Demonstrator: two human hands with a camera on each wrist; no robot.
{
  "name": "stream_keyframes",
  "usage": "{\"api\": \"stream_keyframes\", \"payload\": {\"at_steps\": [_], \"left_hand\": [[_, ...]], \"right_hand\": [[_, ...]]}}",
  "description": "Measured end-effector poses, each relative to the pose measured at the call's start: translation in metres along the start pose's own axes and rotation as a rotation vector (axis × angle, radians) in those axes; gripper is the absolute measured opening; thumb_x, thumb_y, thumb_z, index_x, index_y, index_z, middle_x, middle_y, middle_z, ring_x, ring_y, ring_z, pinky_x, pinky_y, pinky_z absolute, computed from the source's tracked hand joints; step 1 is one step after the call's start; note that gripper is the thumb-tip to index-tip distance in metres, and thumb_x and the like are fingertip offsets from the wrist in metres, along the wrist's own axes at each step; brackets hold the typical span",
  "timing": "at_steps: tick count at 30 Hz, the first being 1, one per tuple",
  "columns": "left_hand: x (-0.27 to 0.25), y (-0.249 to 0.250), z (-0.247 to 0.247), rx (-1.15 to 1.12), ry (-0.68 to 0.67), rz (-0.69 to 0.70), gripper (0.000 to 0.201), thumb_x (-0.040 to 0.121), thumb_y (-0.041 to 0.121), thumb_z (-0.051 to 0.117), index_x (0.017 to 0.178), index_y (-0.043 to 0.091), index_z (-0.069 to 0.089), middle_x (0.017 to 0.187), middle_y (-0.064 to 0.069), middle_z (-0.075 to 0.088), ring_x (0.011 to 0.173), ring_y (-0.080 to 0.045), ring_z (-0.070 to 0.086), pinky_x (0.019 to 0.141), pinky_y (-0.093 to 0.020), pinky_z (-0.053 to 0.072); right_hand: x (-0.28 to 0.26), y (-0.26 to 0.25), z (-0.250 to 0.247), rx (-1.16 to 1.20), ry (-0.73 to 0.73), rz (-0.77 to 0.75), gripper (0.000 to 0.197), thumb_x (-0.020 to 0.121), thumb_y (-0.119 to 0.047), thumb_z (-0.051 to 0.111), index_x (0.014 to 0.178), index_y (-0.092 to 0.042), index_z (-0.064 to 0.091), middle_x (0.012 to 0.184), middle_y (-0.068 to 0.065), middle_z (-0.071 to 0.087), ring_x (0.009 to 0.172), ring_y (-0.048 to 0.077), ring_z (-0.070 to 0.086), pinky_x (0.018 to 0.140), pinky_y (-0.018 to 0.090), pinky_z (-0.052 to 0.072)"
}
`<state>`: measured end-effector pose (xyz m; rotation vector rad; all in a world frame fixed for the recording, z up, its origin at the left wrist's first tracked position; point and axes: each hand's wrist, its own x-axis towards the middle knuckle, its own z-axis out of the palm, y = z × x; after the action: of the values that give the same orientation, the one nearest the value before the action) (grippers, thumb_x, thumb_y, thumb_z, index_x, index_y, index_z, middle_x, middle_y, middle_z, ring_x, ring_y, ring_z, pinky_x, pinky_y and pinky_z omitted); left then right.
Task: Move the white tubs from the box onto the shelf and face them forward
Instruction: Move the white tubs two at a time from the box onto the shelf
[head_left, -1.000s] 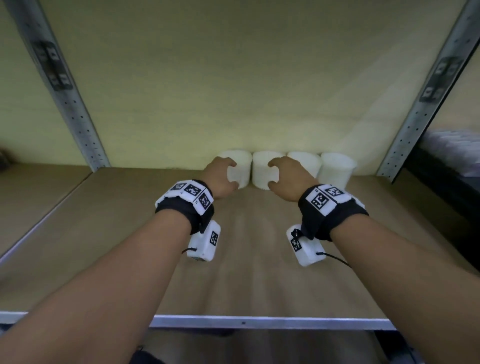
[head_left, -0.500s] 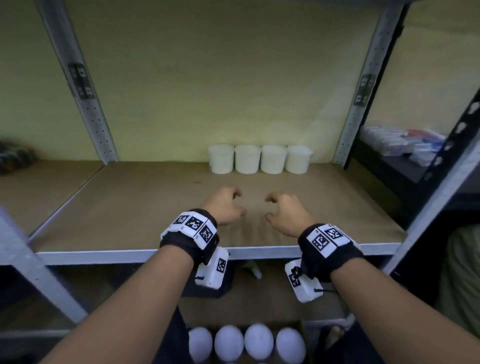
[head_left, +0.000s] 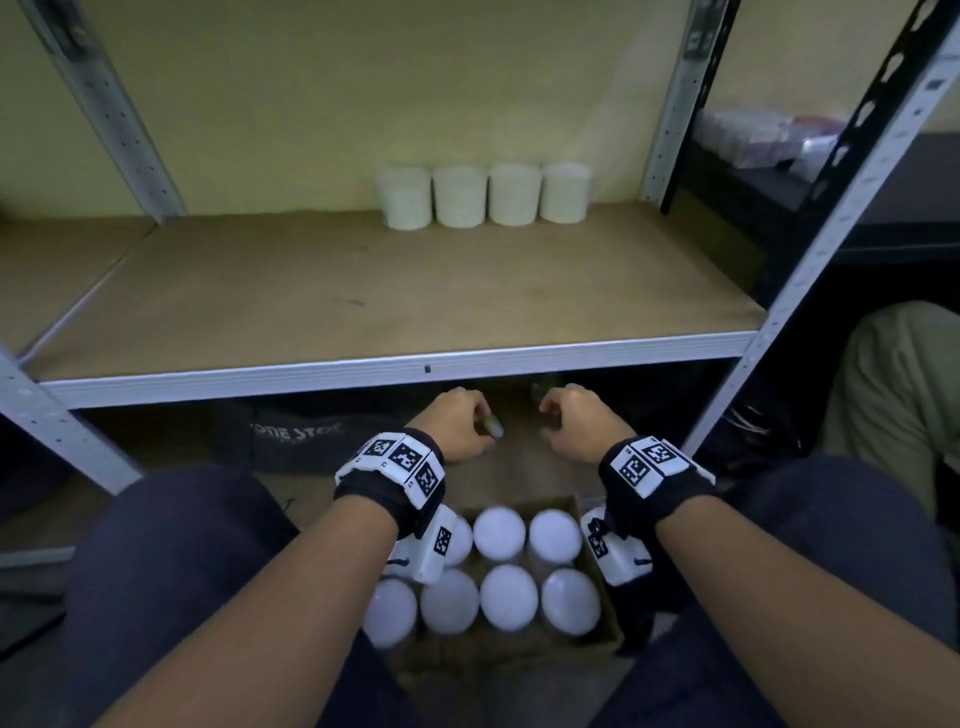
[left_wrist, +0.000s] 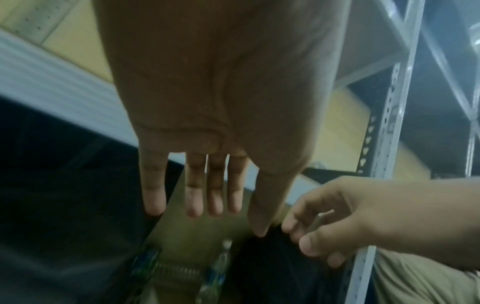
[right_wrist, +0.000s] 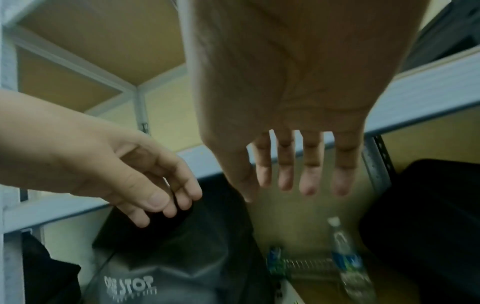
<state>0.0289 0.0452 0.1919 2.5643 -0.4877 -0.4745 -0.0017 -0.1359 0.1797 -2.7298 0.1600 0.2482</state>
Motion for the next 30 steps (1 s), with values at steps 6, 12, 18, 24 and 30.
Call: {"api": "stream_keyframes", "payload": {"at_steps": [6, 12, 18, 24, 30], "left_hand": [[0.023, -0.03, 0.07, 0.025, -0.185, -0.076, 0.045, 0.08, 0.018, 0.069, 0.123, 0.013, 0.057, 0.126, -0.009, 0.057, 0.114, -0.024, 0.057, 0.092, -0.028, 0.046], [0.045, -0.052, 0.133, 0.035, -0.316, -0.127, 0.047, 0.078, 0.02, 0.07, 0.121, 0.008, 0.057, 0.124, -0.011, 0.059, 0.111, -0.03, 0.058, 0.095, -0.038, 0.049], [0.059, -0.059, 0.186, 0.06, -0.443, -0.104, 0.044, 0.077, 0.018, 0.072, 0.118, 0.014, 0.056, 0.118, -0.009, 0.052, 0.112, -0.025, 0.054, 0.089, -0.031, 0.045], [0.063, -0.068, 0.237, 0.107, -0.617, -0.149, 0.073, 0.069, 0.027, 0.077, 0.132, 0.025, 0.04, 0.13, -0.01, 0.037, 0.118, -0.038, 0.046, 0.096, -0.046, 0.046], [0.043, -0.083, 0.285, 0.351, -0.441, -0.031, 0.085, 0.068, 0.043, 0.069, 0.139, 0.03, 0.025, 0.131, -0.006, 0.033, 0.119, -0.038, 0.042, 0.1, -0.05, 0.038]], "right_hand": [[0.012, 0.019, 0.06, -0.017, -0.186, 0.108, 0.038, 0.082, -0.024, 0.066, 0.117, -0.009, 0.061, 0.123, 0.012, 0.06, 0.113, 0.029, 0.059, 0.094, 0.033, 0.051], [0.015, 0.045, 0.111, -0.046, -0.318, 0.19, 0.035, 0.084, -0.019, 0.062, 0.117, -0.01, 0.062, 0.121, 0.013, 0.062, 0.111, 0.031, 0.06, 0.094, 0.038, 0.052], [0.009, 0.079, 0.163, -0.167, -0.477, 0.212, 0.046, 0.095, -0.022, 0.051, 0.138, -0.01, 0.042, 0.145, 0.013, 0.039, 0.132, 0.028, 0.042, 0.111, 0.039, 0.034], [-0.003, 0.097, 0.221, -0.214, -0.582, 0.272, 0.051, 0.084, -0.032, 0.058, 0.13, -0.022, 0.039, 0.13, 0.007, 0.035, 0.124, 0.04, 0.042, 0.098, 0.048, 0.042], [-0.015, 0.106, 0.255, -0.316, -0.476, 0.33, 0.056, 0.083, -0.041, 0.061, 0.135, -0.029, 0.042, 0.137, 0.009, 0.036, 0.118, 0.041, 0.043, 0.095, 0.048, 0.04]]}}
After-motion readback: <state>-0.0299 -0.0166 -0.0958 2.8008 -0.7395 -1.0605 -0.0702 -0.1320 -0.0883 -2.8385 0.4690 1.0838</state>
